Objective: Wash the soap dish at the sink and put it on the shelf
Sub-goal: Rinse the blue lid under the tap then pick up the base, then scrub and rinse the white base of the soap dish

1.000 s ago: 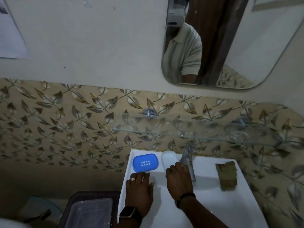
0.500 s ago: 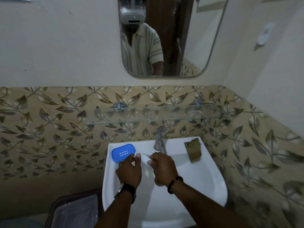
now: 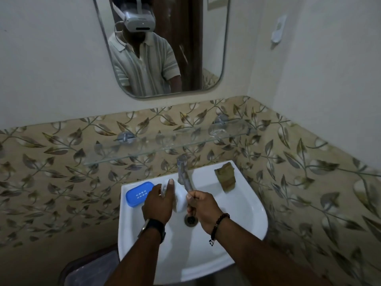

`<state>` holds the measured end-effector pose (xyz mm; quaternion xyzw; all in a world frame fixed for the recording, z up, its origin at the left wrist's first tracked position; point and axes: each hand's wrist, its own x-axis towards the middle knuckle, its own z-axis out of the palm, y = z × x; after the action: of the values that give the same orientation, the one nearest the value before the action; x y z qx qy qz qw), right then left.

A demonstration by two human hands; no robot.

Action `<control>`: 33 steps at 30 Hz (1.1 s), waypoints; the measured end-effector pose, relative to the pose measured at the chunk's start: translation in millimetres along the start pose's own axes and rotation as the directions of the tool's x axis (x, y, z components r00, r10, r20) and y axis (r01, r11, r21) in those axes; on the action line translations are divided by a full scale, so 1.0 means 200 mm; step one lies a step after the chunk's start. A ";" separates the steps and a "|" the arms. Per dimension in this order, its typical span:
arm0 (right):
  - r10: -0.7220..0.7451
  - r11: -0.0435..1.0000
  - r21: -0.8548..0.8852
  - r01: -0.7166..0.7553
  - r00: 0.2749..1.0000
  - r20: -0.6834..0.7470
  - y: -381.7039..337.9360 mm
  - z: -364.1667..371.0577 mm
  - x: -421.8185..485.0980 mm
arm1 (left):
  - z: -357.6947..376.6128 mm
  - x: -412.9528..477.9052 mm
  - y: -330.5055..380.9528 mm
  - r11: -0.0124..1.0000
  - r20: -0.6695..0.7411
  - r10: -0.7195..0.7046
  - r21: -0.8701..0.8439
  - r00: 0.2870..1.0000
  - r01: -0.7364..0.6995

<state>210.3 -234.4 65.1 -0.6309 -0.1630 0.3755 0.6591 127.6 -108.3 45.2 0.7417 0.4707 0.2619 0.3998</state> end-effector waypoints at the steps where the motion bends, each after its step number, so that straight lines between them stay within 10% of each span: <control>1: -0.006 1.000 -0.010 0.006 1.000 0.015 0.00 -0.02 0.00 | 0.00 0.00 0.02 0.999 0.001 -0.042 0.008 0.999 0.042; 8: -0.246 0.727 -0.581 0.367 0.928 0.279 -0.12 -0.26 0.06 | -0.02 0.02 0.14 0.761 0.453 -0.293 -0.423 0.842 0.492; 20: -0.412 0.483 -0.551 0.681 0.732 0.543 -0.26 -0.55 0.40 | 0.02 0.09 0.10 0.535 0.528 -0.126 -0.677 0.840 0.506; 27: -0.571 0.498 -0.755 0.427 0.817 0.085 -0.16 -0.64 0.64 | 0.00 0.09 0.06 0.524 0.426 -0.128 -0.738 0.895 0.426; 31: -0.369 0.043 -0.994 0.099 0.927 0.076 -0.11 -0.78 0.78 | -0.03 0.05 0.03 0.506 0.400 -0.154 -0.753 0.903 0.420; 33: -0.200 0.006 -1.000 0.014 0.980 0.013 -0.02 -0.84 0.80 | -0.05 0.04 0.01 0.512 0.386 -0.171 -0.751 0.906 0.417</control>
<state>434.2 -240.7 2.4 -0.9199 -0.3825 0.0590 0.0626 124.5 -98.0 51.5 0.4062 0.3566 0.2766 0.7945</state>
